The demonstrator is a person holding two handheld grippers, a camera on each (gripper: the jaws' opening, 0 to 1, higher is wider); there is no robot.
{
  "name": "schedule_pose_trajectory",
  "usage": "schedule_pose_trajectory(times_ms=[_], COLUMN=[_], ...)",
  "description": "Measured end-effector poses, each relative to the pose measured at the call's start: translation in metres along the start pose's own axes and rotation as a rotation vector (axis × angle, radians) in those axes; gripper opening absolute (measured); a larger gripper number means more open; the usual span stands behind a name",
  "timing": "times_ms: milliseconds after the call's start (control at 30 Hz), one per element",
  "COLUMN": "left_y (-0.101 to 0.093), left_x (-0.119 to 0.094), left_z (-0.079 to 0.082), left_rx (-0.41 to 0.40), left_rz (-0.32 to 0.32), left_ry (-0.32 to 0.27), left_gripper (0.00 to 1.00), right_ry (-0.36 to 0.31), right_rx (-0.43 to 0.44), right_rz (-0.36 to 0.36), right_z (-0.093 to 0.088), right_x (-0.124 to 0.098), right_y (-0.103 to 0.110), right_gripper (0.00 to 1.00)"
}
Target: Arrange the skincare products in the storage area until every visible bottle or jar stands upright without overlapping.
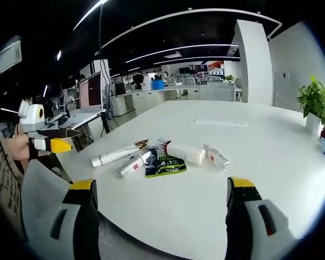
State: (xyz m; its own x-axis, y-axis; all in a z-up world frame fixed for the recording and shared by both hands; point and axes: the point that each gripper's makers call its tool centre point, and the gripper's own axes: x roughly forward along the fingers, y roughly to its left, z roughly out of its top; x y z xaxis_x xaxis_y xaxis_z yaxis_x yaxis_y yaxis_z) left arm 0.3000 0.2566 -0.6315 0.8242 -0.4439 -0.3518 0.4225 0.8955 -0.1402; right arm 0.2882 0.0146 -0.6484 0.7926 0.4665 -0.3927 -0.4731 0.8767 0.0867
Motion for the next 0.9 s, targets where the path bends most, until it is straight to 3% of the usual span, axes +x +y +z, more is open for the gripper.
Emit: schedule_pose_trajectory(times_ms=[467,900], left_y=[0.001,-0.001], left_x=[-0.001,-0.001], left_z=[0.001,-0.001], left_rx=[0.002,0.02], left_rz=[0.002,-0.008], left_ry=[-0.006,0.003], left_gripper=[0.97,0.97], right_ry=[0.034,0.07], right_rx=[-0.029,-0.109], right_rz=[0.02,0.05], right_z=[0.002,0.007], right_x=[0.003,0.016], right_y=[-0.005,-0.017], right_gripper=[1.0,0.99])
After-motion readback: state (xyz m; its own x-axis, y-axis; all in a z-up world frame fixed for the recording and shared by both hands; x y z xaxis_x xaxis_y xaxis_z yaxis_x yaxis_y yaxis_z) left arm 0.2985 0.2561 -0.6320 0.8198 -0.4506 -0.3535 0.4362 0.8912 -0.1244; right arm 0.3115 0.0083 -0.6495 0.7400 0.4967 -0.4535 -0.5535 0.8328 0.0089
